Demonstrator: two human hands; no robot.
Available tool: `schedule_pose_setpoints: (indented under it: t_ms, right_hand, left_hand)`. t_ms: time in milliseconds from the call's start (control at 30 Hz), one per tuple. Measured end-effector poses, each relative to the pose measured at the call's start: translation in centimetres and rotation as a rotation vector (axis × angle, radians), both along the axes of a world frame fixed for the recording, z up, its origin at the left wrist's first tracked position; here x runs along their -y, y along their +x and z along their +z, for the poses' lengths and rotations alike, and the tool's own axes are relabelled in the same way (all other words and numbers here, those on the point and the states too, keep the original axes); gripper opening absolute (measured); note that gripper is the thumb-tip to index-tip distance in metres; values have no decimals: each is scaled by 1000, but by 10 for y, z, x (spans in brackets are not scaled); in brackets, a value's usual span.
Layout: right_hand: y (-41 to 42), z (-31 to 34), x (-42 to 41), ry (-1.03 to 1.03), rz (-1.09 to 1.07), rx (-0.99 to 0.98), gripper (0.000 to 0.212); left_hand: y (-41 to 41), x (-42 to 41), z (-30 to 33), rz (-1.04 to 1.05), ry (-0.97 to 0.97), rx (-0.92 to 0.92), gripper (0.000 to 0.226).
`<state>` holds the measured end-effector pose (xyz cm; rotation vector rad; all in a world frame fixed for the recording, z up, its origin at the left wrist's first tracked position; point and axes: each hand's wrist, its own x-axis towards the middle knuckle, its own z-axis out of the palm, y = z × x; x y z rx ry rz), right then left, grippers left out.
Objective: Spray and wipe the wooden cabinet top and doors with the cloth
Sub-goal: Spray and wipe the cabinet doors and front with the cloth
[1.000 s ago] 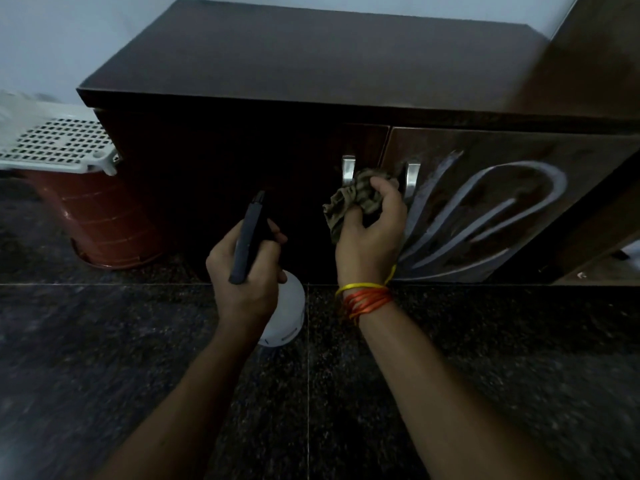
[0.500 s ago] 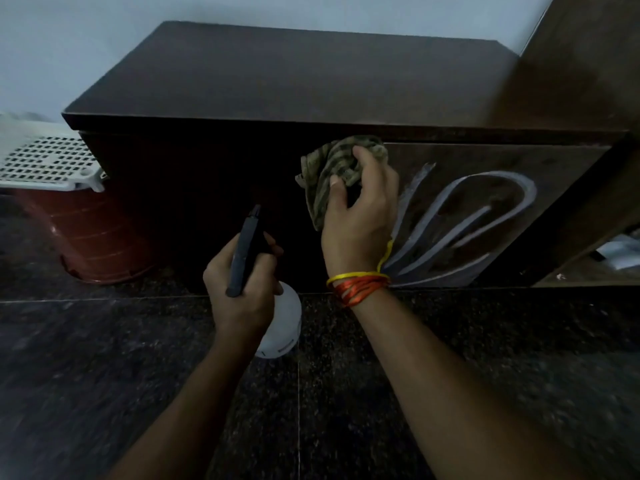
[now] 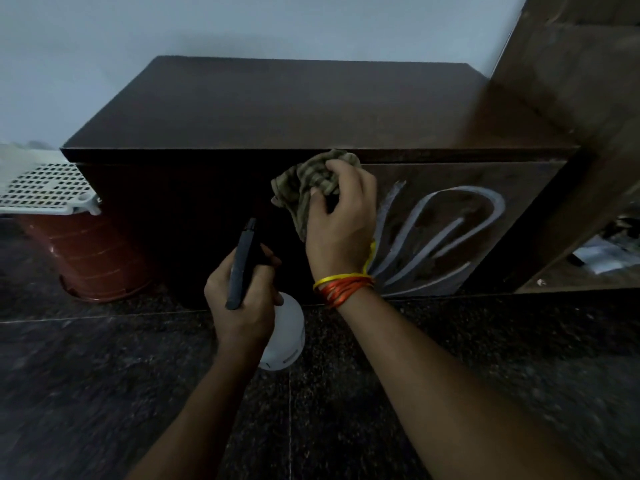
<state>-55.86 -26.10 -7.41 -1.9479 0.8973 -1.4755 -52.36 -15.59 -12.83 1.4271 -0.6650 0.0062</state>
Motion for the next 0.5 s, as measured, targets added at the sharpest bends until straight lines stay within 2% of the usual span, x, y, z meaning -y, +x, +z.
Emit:
schedule_pose_setpoints:
  t_ms: [100,267,500]
  right_hand:
    - [0,4,-3,-36,0,-101,37]
    - [-6,4,6,-217,63,-332,36]
    - [-16,17,14,-71,133,-334,36]
  left_hand:
    - [-6,1,5,-7,-4,-16,17]
    - [-18,4,13,-24,31,45,22]
    - [-35,3,45,-20,72,53,20]
